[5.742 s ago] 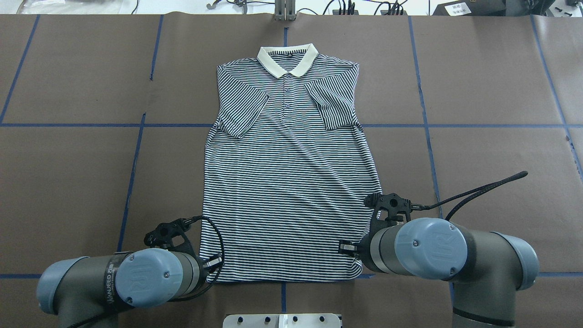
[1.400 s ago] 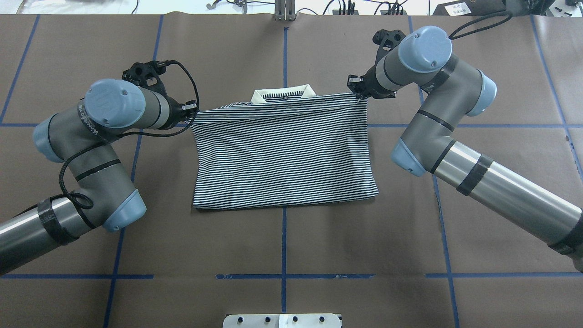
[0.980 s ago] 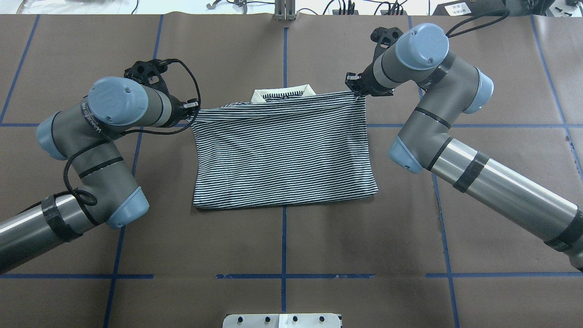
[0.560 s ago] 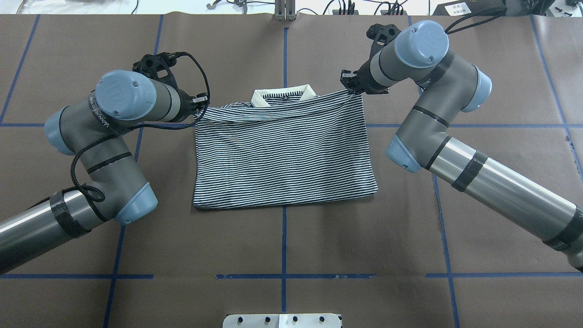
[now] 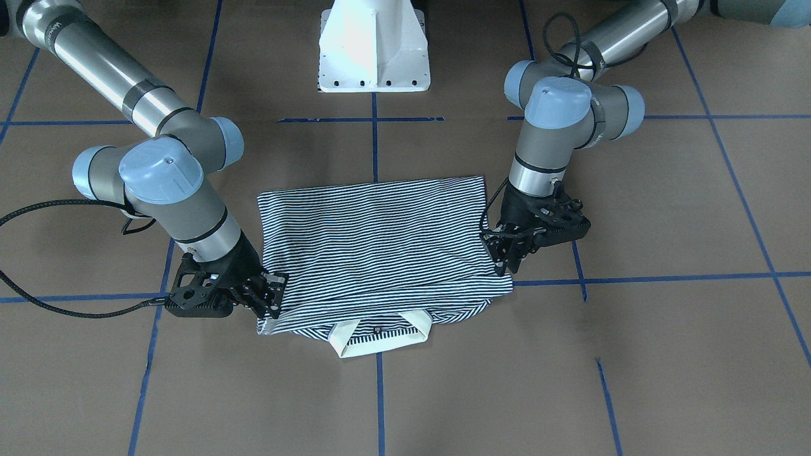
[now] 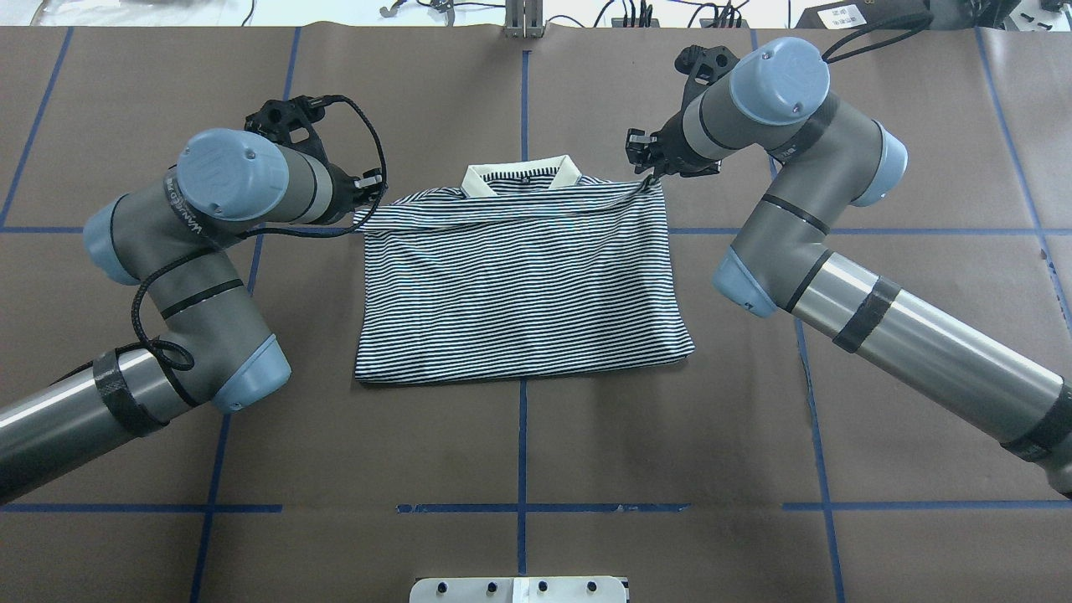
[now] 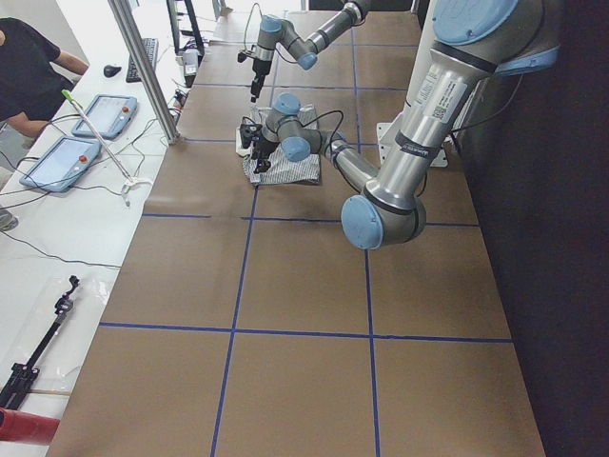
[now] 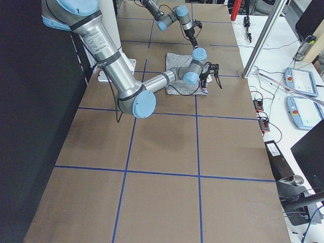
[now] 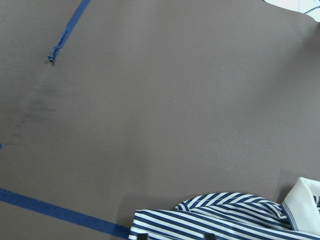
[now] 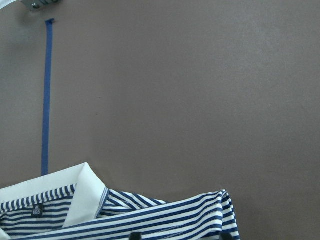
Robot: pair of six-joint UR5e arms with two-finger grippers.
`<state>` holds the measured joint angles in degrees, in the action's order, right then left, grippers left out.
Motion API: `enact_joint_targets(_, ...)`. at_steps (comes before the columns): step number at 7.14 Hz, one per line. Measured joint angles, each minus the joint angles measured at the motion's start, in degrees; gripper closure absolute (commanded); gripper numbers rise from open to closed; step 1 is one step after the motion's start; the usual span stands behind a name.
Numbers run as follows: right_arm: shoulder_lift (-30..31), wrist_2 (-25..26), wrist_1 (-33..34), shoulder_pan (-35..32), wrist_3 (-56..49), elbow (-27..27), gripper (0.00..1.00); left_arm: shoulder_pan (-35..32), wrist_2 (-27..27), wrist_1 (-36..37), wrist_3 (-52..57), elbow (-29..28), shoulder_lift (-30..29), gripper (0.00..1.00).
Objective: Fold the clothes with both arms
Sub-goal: 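Move the right gripper down to the folded edge nearest it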
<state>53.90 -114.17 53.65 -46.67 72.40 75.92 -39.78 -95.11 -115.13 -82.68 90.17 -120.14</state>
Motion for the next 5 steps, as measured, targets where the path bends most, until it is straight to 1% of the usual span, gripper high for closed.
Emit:
enact_joint_targets(1,2.72,-2.17,-0.93,-0.19,0.54,3.23,0.00,-0.01,-0.04,0.01,0.06,0.27,0.05,0.00)
enact_joint_targets(2,7.28,-3.25,-0.46,-0.02,1.92,9.30,0.00,0.02,-0.06,0.08,0.09,0.62,0.25,0.00)
enact_joint_targets(3,12.36,-3.50,1.13,0.85,3.68,15.84,0.00,0.03,-0.07,0.13,0.00,1.15,0.48,0.00)
enact_joint_targets(4,16.04,-3.05,3.62,2.59,4.67,20.58,0.00,0.17,-0.06,0.22,-0.23,2.02,0.61,0.00)
enact_joint_targets(5,17.75,-1.92,6.34,4.71,5.34,22.83,0.00,0.40,-0.02,0.44,-0.44,3.33,0.69,0.00)
